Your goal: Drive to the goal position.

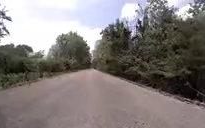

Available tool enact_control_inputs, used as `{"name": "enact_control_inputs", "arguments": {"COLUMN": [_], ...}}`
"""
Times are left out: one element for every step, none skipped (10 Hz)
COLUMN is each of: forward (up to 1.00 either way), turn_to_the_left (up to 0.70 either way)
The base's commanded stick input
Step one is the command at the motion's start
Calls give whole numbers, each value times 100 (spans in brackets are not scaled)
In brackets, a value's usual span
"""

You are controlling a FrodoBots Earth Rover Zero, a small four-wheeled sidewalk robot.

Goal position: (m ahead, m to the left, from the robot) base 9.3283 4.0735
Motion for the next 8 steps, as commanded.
{"name": "enact_control_inputs", "arguments": {"forward": [50,50,50,50,50,50,50,50], "turn_to_the_left": [0,0,0,0,0,0,0,0]}}
